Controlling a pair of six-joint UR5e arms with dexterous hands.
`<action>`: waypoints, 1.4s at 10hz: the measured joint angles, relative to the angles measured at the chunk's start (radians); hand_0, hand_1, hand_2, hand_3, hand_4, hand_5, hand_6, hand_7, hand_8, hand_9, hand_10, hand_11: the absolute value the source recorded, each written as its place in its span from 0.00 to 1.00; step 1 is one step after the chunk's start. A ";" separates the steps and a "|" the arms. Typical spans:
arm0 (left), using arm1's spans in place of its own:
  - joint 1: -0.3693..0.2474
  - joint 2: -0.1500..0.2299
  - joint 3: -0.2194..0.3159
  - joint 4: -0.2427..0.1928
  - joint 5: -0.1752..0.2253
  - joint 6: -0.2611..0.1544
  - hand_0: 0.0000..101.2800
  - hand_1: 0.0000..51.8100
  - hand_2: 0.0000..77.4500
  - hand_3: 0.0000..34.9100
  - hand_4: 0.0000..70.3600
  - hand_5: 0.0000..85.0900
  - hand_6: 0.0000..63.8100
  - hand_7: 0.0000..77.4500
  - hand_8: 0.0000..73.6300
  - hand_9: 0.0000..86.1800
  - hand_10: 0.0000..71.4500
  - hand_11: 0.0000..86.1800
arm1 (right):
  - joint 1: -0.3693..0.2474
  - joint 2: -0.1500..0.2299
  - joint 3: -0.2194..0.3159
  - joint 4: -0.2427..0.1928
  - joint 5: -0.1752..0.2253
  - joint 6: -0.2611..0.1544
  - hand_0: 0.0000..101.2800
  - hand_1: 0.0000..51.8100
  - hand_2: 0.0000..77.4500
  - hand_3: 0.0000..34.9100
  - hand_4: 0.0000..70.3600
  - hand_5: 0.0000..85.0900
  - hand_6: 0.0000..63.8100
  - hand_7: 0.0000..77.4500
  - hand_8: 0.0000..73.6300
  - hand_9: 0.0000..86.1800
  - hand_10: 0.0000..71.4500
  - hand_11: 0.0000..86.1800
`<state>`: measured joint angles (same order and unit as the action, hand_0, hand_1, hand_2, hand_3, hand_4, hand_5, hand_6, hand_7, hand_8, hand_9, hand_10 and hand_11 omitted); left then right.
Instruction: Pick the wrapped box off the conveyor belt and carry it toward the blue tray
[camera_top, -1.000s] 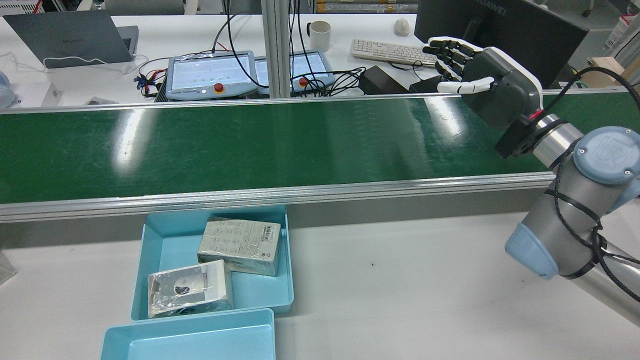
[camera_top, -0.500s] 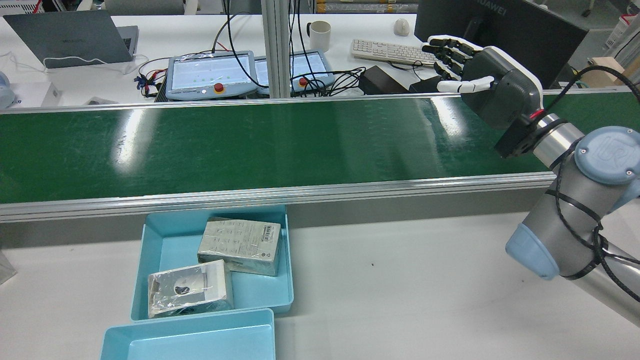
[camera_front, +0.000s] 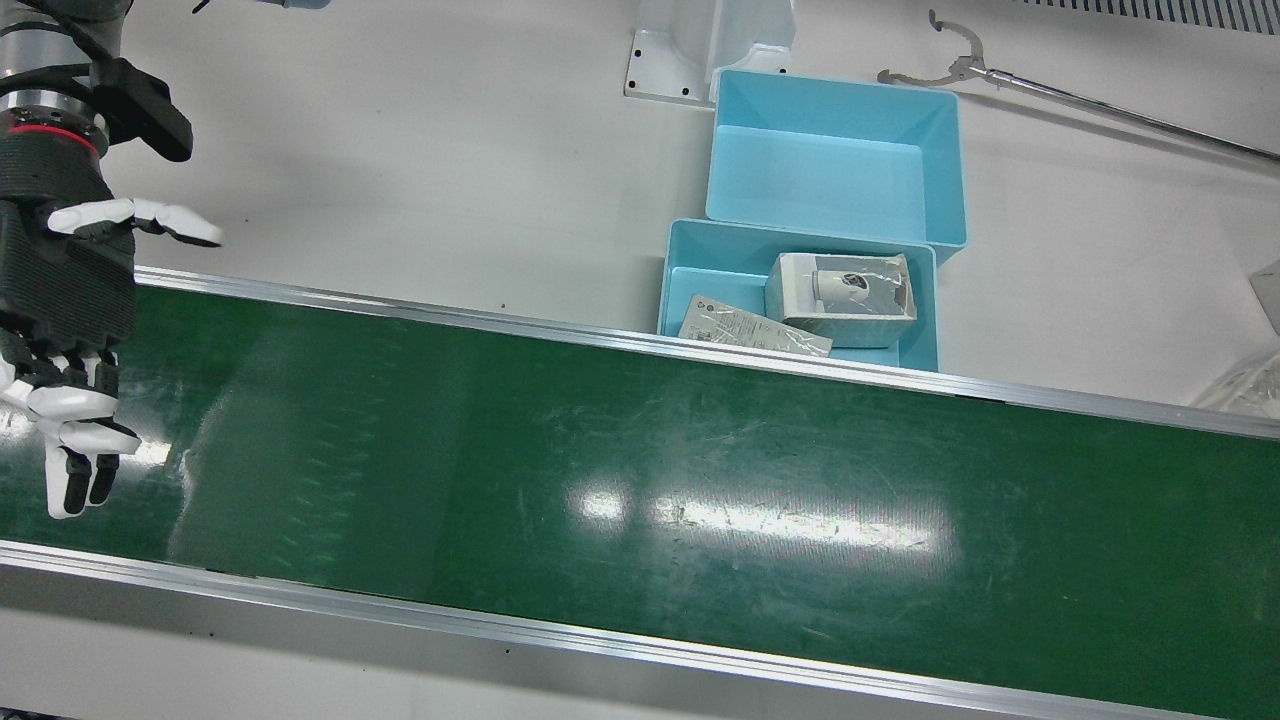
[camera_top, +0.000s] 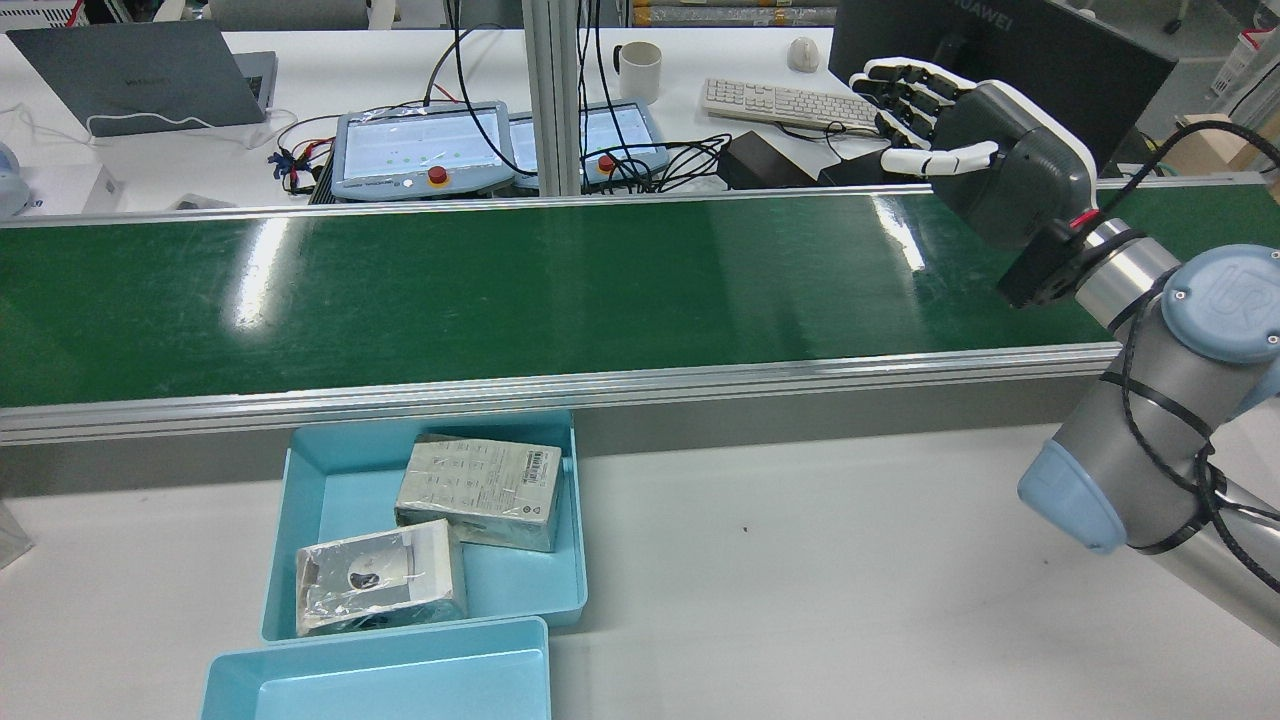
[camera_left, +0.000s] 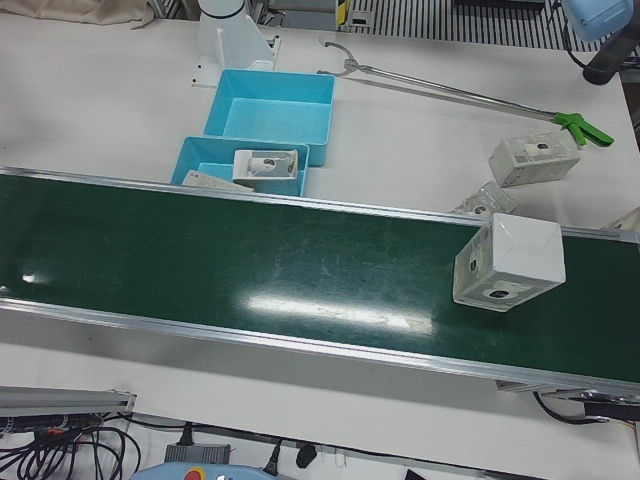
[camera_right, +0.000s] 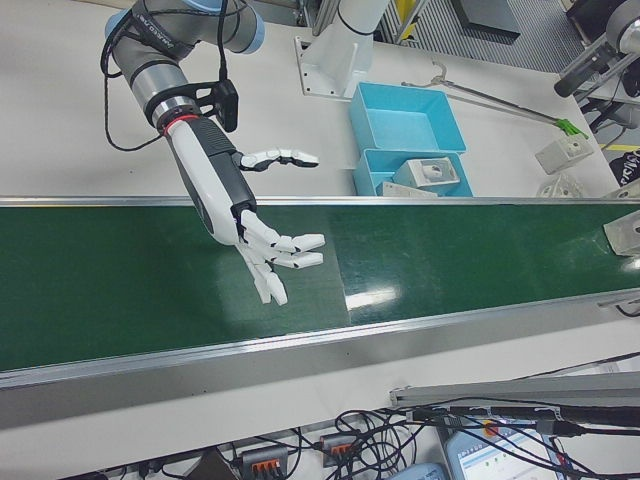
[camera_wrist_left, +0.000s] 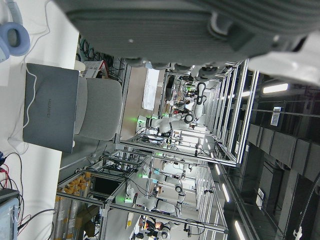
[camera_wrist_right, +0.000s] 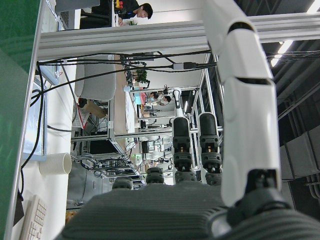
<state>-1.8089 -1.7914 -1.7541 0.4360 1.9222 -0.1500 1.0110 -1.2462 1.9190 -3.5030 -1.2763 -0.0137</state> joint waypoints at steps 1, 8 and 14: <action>0.000 0.000 0.000 0.000 0.000 0.000 0.00 0.00 0.01 0.00 0.00 0.01 0.00 0.01 0.01 0.00 0.00 0.00 | 0.003 0.000 -0.002 0.000 0.000 0.000 0.49 0.34 0.25 0.22 0.26 0.33 0.12 0.33 0.01 0.07 0.00 0.02; 0.000 0.000 0.000 0.000 0.000 0.000 0.00 0.00 0.01 0.00 0.00 0.01 0.00 0.01 0.01 0.00 0.01 0.00 | 0.032 -0.003 -0.002 -0.002 -0.015 -0.002 0.50 0.37 0.29 0.25 0.27 0.33 0.13 0.34 0.01 0.07 0.00 0.02; 0.000 0.000 0.000 0.000 0.000 0.000 0.00 0.00 0.01 0.00 0.00 0.01 0.00 0.01 0.01 0.00 0.01 0.01 | 0.029 -0.003 0.000 -0.002 -0.017 -0.002 0.47 0.17 0.13 0.26 0.26 0.34 0.13 0.34 0.01 0.08 0.00 0.02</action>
<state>-1.8090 -1.7914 -1.7542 0.4359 1.9223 -0.1500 1.0399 -1.2487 1.9185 -3.5052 -1.2931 -0.0153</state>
